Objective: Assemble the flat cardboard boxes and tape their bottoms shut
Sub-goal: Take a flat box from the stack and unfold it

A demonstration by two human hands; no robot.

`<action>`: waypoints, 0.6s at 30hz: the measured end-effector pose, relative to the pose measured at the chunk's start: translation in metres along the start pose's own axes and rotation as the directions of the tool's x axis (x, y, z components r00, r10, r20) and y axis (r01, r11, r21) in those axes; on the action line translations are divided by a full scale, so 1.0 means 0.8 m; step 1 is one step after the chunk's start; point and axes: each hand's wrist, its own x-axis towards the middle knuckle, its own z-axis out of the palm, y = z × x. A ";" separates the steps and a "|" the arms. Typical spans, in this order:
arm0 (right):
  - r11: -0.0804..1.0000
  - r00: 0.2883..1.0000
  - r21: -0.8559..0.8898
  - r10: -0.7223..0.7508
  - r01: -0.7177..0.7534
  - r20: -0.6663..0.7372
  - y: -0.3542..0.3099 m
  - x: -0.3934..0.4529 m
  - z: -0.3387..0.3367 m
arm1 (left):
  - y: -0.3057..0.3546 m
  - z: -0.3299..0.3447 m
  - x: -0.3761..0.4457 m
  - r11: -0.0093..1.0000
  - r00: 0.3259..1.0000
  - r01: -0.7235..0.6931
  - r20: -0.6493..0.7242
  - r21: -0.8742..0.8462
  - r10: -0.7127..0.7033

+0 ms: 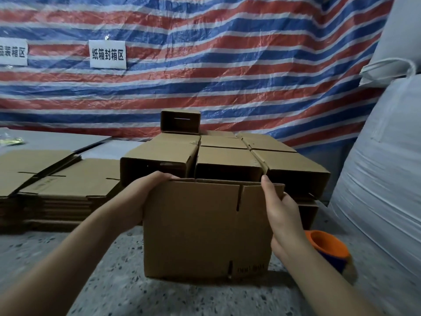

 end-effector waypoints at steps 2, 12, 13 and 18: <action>0.999 1.000 0.031 -0.012 0.013 -0.008 0.000 0.001 0.001 | 0.002 0.006 -0.003 0.999 1.000 -0.002 0.004 -0.034 0.002; 0.998 0.847 0.058 -0.009 -0.025 0.532 -0.007 0.014 -0.015 | 0.004 0.069 -0.001 0.958 0.978 -0.054 -0.210 -0.283 -0.007; 0.998 0.847 0.052 0.009 -0.044 0.531 -0.003 0.015 -0.016 | -0.002 0.073 -0.001 0.958 0.976 -0.058 -0.217 -0.280 -0.004; 1.000 0.881 0.001 0.022 -0.026 0.473 0.000 0.016 -0.018 | -0.015 0.064 -0.007 0.947 0.985 -0.095 -0.165 -0.308 0.045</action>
